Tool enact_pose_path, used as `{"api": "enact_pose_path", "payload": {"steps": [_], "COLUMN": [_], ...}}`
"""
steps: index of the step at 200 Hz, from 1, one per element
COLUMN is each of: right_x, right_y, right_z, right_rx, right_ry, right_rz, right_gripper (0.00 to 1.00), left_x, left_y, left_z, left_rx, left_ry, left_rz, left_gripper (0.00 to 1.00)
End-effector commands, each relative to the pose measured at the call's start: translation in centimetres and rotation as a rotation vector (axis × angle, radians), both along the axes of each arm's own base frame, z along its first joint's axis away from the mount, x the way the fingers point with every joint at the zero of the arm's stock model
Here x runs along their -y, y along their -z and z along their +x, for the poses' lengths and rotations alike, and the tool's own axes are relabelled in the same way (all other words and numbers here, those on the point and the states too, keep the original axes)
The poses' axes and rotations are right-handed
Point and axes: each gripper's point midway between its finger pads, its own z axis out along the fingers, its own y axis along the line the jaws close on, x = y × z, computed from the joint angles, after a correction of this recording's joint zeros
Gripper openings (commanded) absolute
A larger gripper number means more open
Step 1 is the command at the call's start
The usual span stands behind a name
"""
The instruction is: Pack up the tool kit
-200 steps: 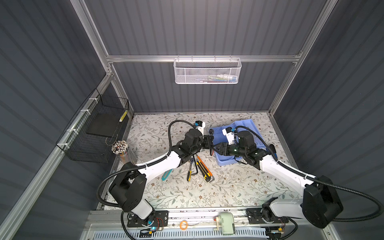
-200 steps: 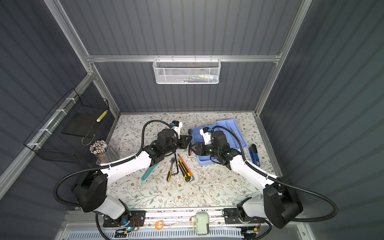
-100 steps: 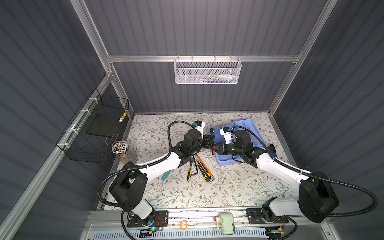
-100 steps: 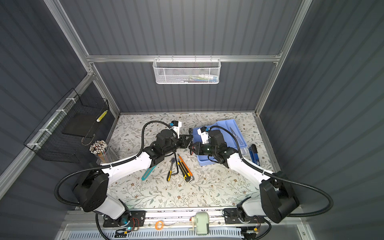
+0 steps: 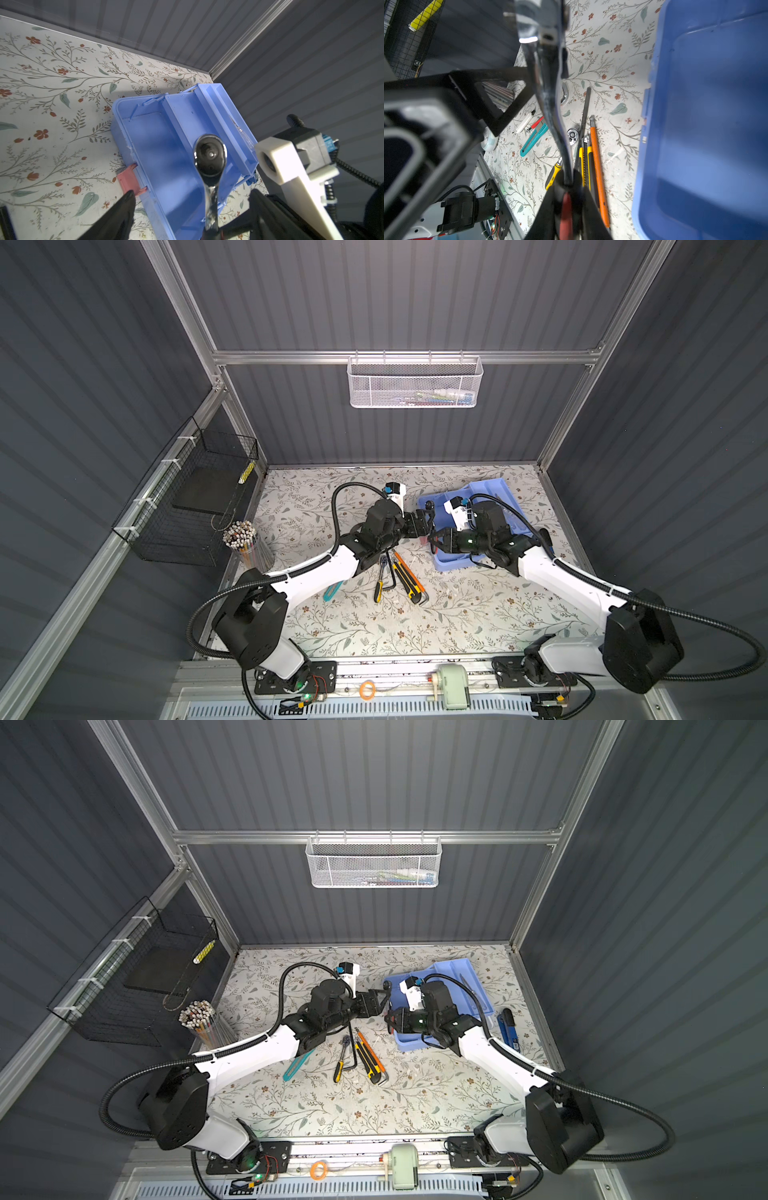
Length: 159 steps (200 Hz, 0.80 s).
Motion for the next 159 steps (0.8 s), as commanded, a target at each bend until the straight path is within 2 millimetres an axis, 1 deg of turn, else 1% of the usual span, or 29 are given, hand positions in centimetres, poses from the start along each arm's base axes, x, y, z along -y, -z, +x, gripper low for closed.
{"api": "enact_pose_path", "payload": {"steps": [1, 5, 21, 43, 45, 49, 50, 55, 71, 100, 128, 144, 159], "right_x": [2.4, 3.0, 5.4, 8.7, 9.1, 9.7, 10.2, 11.0, 13.0, 15.2, 17.3, 17.9, 18.0], "right_y": [-2.6, -2.7, -3.0, -2.8, -2.4, -2.2, -2.1, -1.9, -1.5, -1.5, -0.6, -0.4, -0.6], "right_z": [1.2, 1.3, 1.7, 2.3, 2.1, 2.1, 2.3, 2.5, 2.7, 3.2, 4.1, 4.6, 5.0], "right_rx": [0.092, 0.097, 0.11, 0.118, 0.096, 0.089, 0.09, 0.086, 0.076, 0.087, 0.064, 0.053, 0.057], "right_ry": [0.035, 0.043, 0.086, 0.141, 0.143, 0.148, 0.166, 0.188, 0.225, 0.271, 0.285, 0.285, 0.283], "right_rz": [-0.043, -0.054, -0.111, -0.218, -0.234, -0.246, -0.263, -0.289, -0.337, -0.406, -0.508, -0.54, -0.542], "right_gripper": [0.04, 0.04, 0.03, 0.02, 0.02, 0.02, 0.02, 0.02, 0.02, 0.04, 0.04, 0.03, 0.03], "left_x": [-1.8, -2.1, -3.2, -5.2, -5.4, -5.7, -5.8, -6.2, -7.7, -10.7, -13.1, -14.3, -15.0], "left_y": [0.4, 0.7, 1.5, 3.1, 3.2, 3.5, 3.6, 3.9, 5.0, 6.9, 8.8, 9.9, 10.7], "left_z": [-0.7, -0.8, -1.1, -1.7, -1.7, -1.9, -1.9, -2.1, -2.8, -4.3, -5.6, -6.4, -6.9], "left_rx": [0.011, 0.008, -0.003, -0.03, -0.034, -0.04, -0.041, -0.047, -0.074, -0.129, -0.173, -0.206, -0.233], "left_ry": [-0.031, -0.035, -0.058, -0.098, -0.1, -0.105, -0.107, -0.112, -0.139, -0.187, -0.224, -0.239, -0.249], "left_rz": [0.086, 0.102, 0.154, 0.241, 0.248, 0.262, 0.266, 0.283, 0.34, 0.442, 0.526, 0.567, 0.589], "left_gripper": [0.98, 1.0, 1.0, 1.0, 1.0, 1.0, 1.0, 1.0, 1.0, 1.0, 1.0, 1.0, 1.0]}}
